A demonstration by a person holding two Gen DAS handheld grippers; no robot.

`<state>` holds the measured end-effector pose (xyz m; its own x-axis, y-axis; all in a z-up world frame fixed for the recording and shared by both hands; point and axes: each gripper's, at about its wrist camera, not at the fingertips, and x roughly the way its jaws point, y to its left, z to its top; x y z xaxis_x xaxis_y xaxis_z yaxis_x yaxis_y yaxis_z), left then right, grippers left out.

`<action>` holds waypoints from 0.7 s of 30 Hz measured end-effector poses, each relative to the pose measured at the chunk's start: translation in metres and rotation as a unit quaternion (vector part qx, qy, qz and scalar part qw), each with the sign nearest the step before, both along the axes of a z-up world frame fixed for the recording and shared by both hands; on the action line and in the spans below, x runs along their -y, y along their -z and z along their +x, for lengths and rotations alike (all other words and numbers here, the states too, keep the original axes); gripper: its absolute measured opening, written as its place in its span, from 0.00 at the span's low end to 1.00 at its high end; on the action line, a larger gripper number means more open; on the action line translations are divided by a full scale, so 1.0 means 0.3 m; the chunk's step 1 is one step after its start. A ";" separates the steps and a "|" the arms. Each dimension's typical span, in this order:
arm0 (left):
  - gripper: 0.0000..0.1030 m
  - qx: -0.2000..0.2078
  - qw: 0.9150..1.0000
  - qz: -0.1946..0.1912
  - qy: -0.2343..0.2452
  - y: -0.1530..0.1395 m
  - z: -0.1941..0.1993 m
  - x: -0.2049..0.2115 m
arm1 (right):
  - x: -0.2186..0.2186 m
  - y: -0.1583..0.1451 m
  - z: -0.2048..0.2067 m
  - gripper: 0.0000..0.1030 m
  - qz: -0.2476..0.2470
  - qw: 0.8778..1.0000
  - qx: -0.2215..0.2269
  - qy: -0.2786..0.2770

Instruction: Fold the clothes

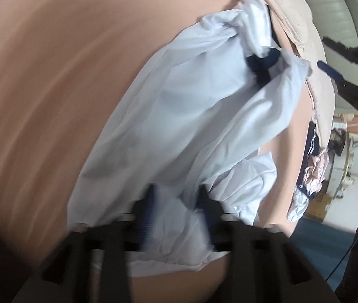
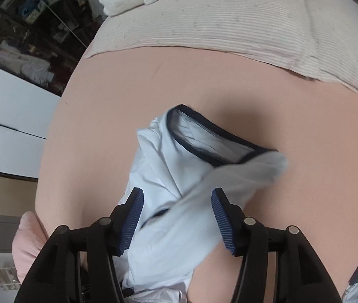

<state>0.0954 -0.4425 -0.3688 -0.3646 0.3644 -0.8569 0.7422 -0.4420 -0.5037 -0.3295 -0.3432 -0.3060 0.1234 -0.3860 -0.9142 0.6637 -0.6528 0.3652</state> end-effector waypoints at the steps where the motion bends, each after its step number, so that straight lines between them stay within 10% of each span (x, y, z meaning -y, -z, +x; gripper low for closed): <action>1: 0.95 -0.002 1.000 -0.001 0.001 -0.016 0.003 -0.004 | -0.027 -0.001 0.008 0.55 0.003 1.000 0.004 0.000; 9: 0.96 -0.014 1.000 0.002 0.002 -0.059 -0.009 -0.008 | -0.277 0.047 0.316 0.55 0.040 0.995 -0.029 -0.092; 21: 0.96 -0.026 0.998 -0.021 0.049 -0.062 -0.066 -0.085 | -0.395 0.229 0.585 0.58 -0.012 0.996 -0.044 -0.083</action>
